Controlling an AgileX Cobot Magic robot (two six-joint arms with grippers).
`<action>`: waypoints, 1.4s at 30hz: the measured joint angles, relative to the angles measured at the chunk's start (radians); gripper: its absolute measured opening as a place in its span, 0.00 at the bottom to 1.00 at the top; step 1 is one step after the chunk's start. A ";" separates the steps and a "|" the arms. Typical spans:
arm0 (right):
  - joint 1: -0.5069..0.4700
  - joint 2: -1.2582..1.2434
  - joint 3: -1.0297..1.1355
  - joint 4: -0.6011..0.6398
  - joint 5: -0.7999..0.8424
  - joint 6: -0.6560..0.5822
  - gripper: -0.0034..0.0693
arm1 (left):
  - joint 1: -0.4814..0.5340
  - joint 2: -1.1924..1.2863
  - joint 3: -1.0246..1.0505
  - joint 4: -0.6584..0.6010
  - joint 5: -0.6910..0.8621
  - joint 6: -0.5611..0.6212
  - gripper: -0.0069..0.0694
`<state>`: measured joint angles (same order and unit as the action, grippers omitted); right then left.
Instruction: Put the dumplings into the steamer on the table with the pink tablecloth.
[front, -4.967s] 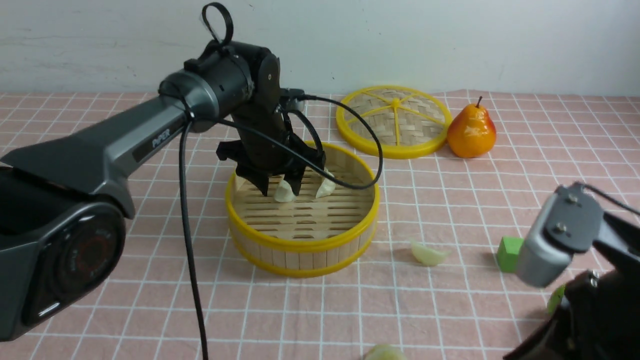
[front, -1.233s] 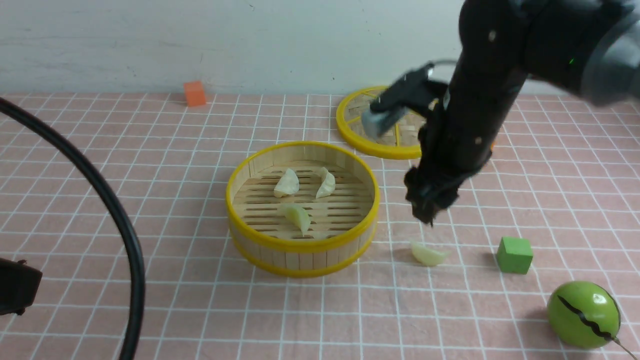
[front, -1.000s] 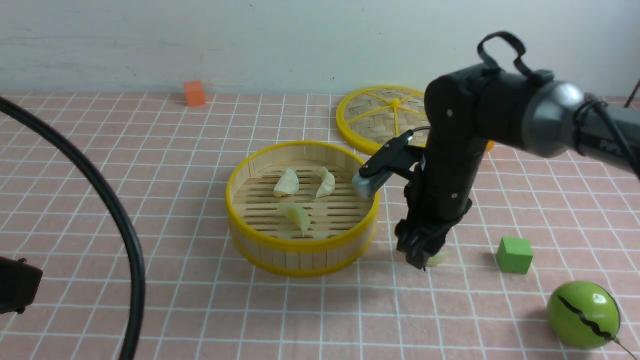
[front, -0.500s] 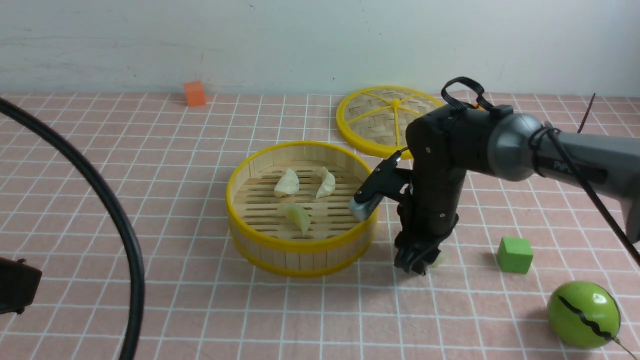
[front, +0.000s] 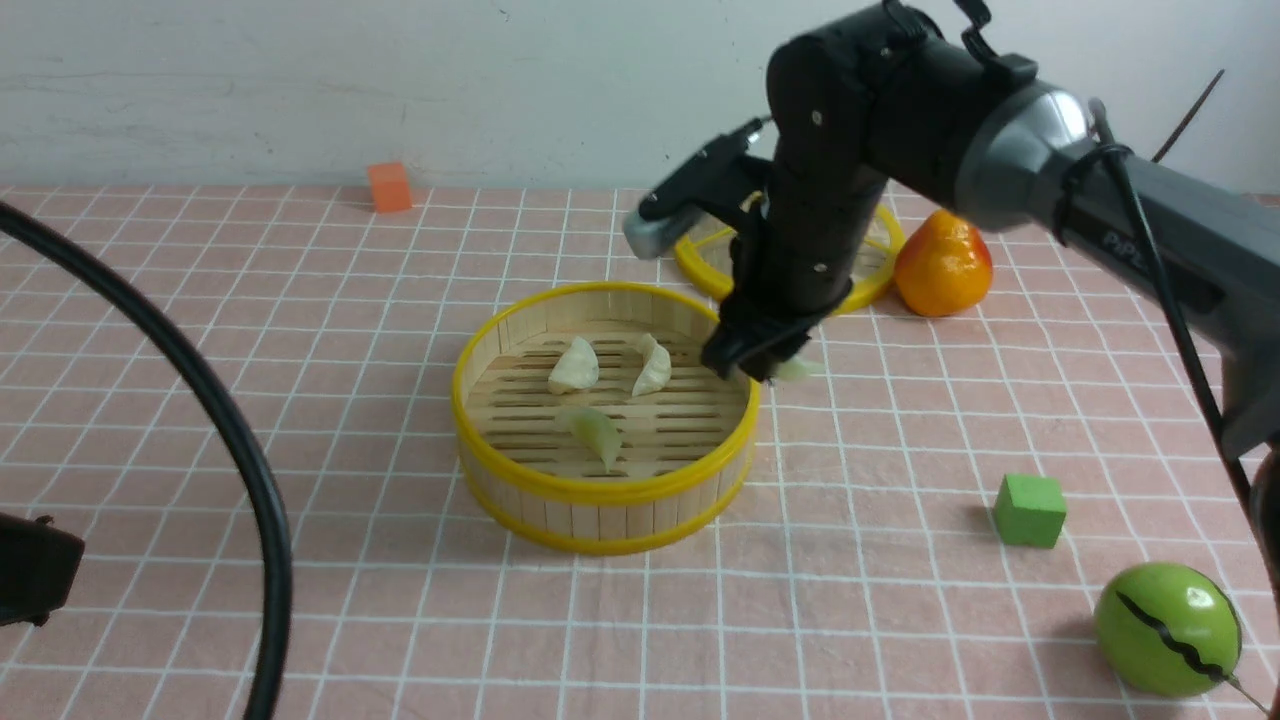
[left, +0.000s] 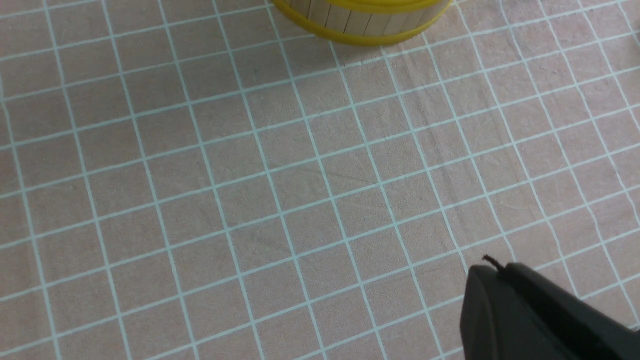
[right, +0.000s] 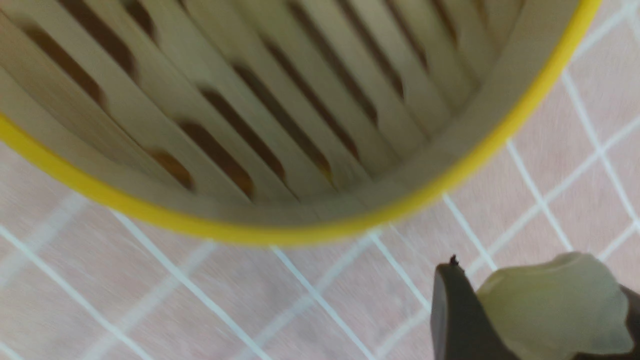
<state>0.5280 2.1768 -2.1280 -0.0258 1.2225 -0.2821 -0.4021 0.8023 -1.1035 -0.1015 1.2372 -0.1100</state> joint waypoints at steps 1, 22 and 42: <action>0.014 0.000 -0.028 0.045 -0.003 0.018 0.38 | 0.000 0.000 0.000 0.000 -0.002 0.000 0.09; 0.031 0.206 -0.046 0.103 -0.156 0.144 0.52 | 0.000 -0.113 0.095 0.001 -0.068 0.027 0.11; 0.031 -0.410 -0.021 0.214 0.030 0.146 0.17 | 0.000 -0.819 0.590 0.037 -0.393 -0.125 0.11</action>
<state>0.5594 1.7673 -2.1492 0.1878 1.2528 -0.1359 -0.4021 -0.0162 -0.5133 -0.0645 0.8446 -0.2347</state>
